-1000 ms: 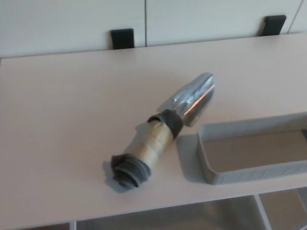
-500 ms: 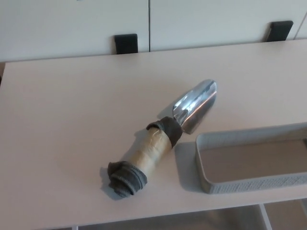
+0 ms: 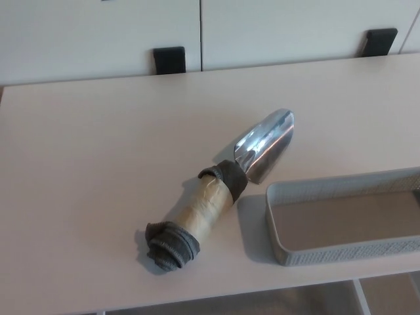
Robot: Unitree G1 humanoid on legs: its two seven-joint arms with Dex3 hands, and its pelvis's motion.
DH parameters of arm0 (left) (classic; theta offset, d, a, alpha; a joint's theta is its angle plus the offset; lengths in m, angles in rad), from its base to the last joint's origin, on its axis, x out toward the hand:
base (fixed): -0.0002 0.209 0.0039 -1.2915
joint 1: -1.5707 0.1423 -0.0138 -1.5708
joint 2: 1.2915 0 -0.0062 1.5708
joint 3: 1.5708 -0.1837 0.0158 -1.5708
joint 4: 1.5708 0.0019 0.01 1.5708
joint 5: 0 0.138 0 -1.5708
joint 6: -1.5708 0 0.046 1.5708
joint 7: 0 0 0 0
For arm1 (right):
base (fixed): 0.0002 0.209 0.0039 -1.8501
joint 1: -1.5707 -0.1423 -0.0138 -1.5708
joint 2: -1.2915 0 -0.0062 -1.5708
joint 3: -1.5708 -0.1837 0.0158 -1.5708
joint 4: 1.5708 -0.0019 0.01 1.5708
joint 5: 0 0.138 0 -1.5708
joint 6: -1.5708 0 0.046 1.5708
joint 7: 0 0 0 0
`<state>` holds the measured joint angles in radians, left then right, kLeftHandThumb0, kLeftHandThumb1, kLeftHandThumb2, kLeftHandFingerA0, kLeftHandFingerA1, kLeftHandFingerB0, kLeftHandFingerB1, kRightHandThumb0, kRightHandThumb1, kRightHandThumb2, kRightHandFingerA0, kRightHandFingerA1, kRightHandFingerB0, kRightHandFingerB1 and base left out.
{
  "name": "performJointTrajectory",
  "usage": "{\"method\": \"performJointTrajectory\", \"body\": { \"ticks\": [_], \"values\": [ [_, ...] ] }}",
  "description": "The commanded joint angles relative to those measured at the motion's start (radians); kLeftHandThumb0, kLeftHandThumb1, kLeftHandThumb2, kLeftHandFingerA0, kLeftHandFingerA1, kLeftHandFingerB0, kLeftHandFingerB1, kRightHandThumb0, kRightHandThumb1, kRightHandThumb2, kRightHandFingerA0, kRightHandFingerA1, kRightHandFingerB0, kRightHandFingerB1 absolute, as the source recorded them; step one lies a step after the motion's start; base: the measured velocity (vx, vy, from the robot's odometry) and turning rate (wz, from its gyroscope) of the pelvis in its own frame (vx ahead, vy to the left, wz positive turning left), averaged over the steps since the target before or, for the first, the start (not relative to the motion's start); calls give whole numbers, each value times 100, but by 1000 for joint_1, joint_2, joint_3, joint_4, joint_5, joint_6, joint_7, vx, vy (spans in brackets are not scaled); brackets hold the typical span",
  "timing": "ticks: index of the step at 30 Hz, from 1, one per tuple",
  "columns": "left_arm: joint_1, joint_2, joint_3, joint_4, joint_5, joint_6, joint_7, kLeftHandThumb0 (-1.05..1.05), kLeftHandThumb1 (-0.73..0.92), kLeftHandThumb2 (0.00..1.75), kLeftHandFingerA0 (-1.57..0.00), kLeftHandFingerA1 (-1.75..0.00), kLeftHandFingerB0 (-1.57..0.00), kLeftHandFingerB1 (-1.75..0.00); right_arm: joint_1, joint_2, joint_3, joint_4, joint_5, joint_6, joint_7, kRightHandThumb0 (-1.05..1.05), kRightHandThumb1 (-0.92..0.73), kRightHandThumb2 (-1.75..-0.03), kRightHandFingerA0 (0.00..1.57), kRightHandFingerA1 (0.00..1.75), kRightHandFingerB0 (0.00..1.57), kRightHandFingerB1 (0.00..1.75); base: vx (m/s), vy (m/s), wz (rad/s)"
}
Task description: The robot walks towards a desk on which a shovel is kept on the left hand side and a container is kept on the right hand side. The robot picks up the shovel using its left hand and places it in the container.
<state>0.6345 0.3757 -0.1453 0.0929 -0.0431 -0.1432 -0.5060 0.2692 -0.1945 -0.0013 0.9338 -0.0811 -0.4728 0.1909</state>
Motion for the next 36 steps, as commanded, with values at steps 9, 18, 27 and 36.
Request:
{"method": "performJointTrajectory", "body": {
  "ticks": [9,18,27,36],
  "values": [
    [204,288,-13,-828,-210,-143,-257,-79,68,61,-33,-34,-29,-31,-4,-10,0,-18,10,23,20,-18,-88,-71,17,60,0,36,0,0,0],
    [299,328,172,-1099,-377,-176,-256,-77,76,63,-32,-35,-32,-33,-15,-13,5,-8,2,27,15,-19,-86,-74,19,64,2,38,0,0,0],
    [-21,185,176,-1140,-354,-131,-14,-51,50,74,-32,-46,-24,-41,-13,-13,10,-1,-3,25,14,-21,-86,-73,21,64,3,38,0,0,0],
    [-427,21,66,-916,233,0,124,-43,58,59,-30,-33,-26,-30,-22,-11,9,-1,9,17,33,-20,-84,-76,19,65,0,39,0,0,0]
  ]
}}
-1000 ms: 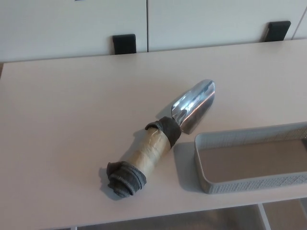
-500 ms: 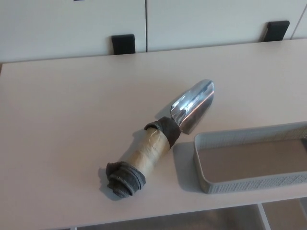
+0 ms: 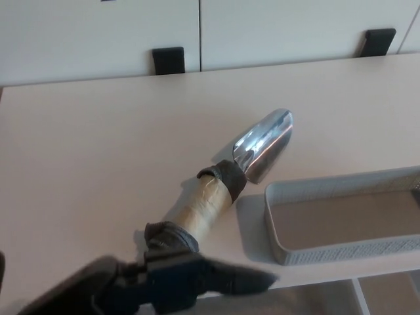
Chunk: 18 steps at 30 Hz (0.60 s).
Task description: The robot walks towards a desk on which a shovel is kept on the left hand side and a container is kept on the right hand side. The robot picks up the shovel using its left hand and places it in the container.
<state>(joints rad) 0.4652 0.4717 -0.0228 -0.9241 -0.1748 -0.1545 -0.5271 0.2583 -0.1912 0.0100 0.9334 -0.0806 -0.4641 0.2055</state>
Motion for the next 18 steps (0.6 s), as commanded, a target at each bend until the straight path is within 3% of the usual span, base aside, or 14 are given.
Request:
{"method": "performJointTrajectory", "body": {
  "ticks": [1,2,4,6,7,8,10,11,13,17,18],
  "values": [
    [-299,-87,-79,153,436,8,167,-43,57,58,-31,-32,-26,-30,-15,-18,2,-3,-1,9,9,-20,-84,-75,21,65,1,38,0,0,0],
    [-346,-103,-108,225,535,4,209,-42,55,58,-34,-33,-30,-31,-16,-22,9,-8,-12,13,0,-24,-83,-82,21,63,4,30,0,0,0],
    [-393,-115,-132,295,614,5,247,-44,56,57,-36,-33,-30,-31,-17,-23,11,-14,-14,15,-1,-23,-83,-79,20,62,6,29,0,0,0],
    [-439,-113,-162,368,680,46,269,-49,57,58,-26,-32,-27,-30,-16,-23,11,-18,-11,16,2,-18,-87,-72,18,62,0,39,0,0,0],
    [-455,-113,-174,396,704,67,278,-28,39,93,-8,-52,-8,-49,-16,-23,12,-19,-12,17,0,-18,-87,-73,18,62,1,39,0,0,0],
    [-487,-114,-199,453,746,106,297,-30,38,92,-2,-50,0,-46,-20,-21,10,-14,-6,18,4,-19,-86,-75,16,62,0,38,0,0,0],
    [-512,-116,-217,501,776,132,315,-30,38,92,-2,-50,0,-46,-24,-17,5,-8,7,18,17,-19,-86,-75,16,62,0,38,0,0,0],
    [-532,-117,-232,540,799,156,326,-47,51,58,-9,-26,-16,-28,-24,-13,0,-7,17,15,24,-17,-84,-80,18,62,5,30,0,0,0],
    [-561,-124,-249,599,815,187,346,-42,48,56,-4,-23,-15,-27,-26,-13,0,-12,17,17,23,-18,-86,-76,17,62,0,39,0,0,0],
    [-592,-127,-283,731,853,222,411,-32,45,55,0,-19,-7,-24,-33,-16,1,-8,13,21,19,-20,-85,-75,19,63,2,36,0,0,0],
    [-588,-133,-287,741,854,241,418,-34,29,69,0,-25,-1,-32,-32,-16,1,-10,13,26,18,-21,-85,-74,19,62,2,37,0,0,0]
  ]
}}
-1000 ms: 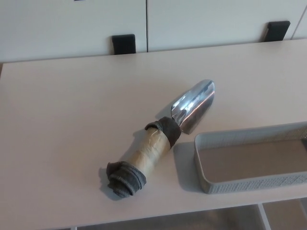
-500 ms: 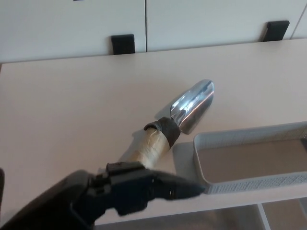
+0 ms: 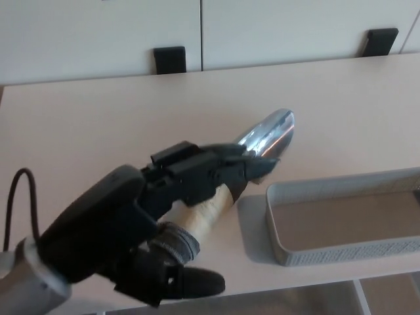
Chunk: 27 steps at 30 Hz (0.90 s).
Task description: The robot walks towards a desk on which a shovel is kept on the left hand side and a container is kept on the right hand side. The robot picks up the shovel using its left hand and places it in the container.
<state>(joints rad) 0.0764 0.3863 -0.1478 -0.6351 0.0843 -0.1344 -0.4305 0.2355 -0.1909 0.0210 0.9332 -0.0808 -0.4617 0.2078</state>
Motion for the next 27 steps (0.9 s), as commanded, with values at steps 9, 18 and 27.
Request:
{"method": "performJointTrajectory", "body": {
  "ticks": [9,18,27],
  "values": [
    [-200,-106,-228,500,716,351,398,-52,32,65,0,-4,-2,-13,-9,-19,-4,-8,8,15,16,-20,-84,-76,19,66,0,39,0,0,0],
    [-206,-216,-331,533,847,490,438,-60,38,69,0,0,-5,-11,-4,-25,9,-19,-11,17,5,-22,-83,-77,19,61,1,36,0,0,0],
    [-205,-276,-395,613,895,528,490,-49,34,72,0,-20,-1,-22,-1,-25,6,-20,1,8,19,-18,-85,-76,19,63,0,38,0,0,0]
  ]
}}
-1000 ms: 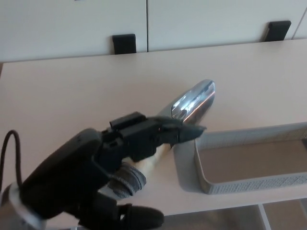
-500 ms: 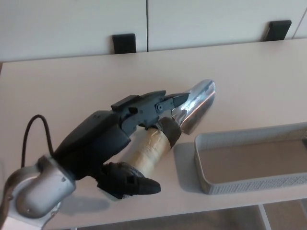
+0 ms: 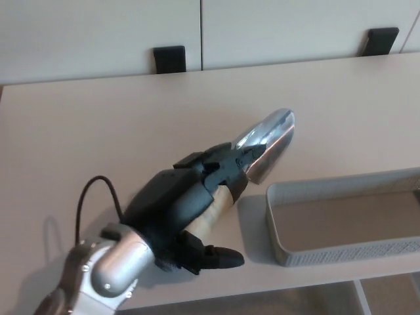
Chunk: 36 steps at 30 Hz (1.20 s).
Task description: The robot walks towards a desk on which a shovel is kept on the left hand side and a container is kept on the right hand side. The robot picks up the shovel using its left hand and places it in the container.
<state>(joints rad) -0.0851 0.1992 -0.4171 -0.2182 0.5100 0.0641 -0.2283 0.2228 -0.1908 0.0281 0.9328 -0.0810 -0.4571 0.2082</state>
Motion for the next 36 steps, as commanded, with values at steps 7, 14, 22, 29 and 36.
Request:
{"method": "performJointTrajectory", "body": {
  "ticks": [7,14,22,29,36],
  "values": [
    [-49,-99,-142,246,520,364,337,-55,36,73,0,-15,-1,-19,10,-33,11,-25,-16,16,10,-28,-76,-90,21,63,2,36,0,0,0],
    [-56,-77,-133,284,572,364,440,-50,36,74,0,-22,-4,-30,9,-39,15,-11,-18,3,14,-20,-80,-79,20,63,1,39,0,0,0],
    [-74,-35,-149,330,648,350,567,-58,53,57,-4,-21,-12,-25,8,-47,32,-13,-37,16,16,-19,-79,-80,20,62,4,34,0,0,0],
    [-65,-40,-174,342,679,355,613,-67,43,77,0,-6,-8,-24,10,-57,47,-28,-44,26,17,-21,-79,-77,21,61,3,39,0,0,0],
    [-71,-52,-174,355,687,354,653,-69,43,74,0,-1,-9,-23,-7,-68,67,-21,-67,25,1,-26,-76,-82,25,63,3,40,0,0,0]
  ]
}}
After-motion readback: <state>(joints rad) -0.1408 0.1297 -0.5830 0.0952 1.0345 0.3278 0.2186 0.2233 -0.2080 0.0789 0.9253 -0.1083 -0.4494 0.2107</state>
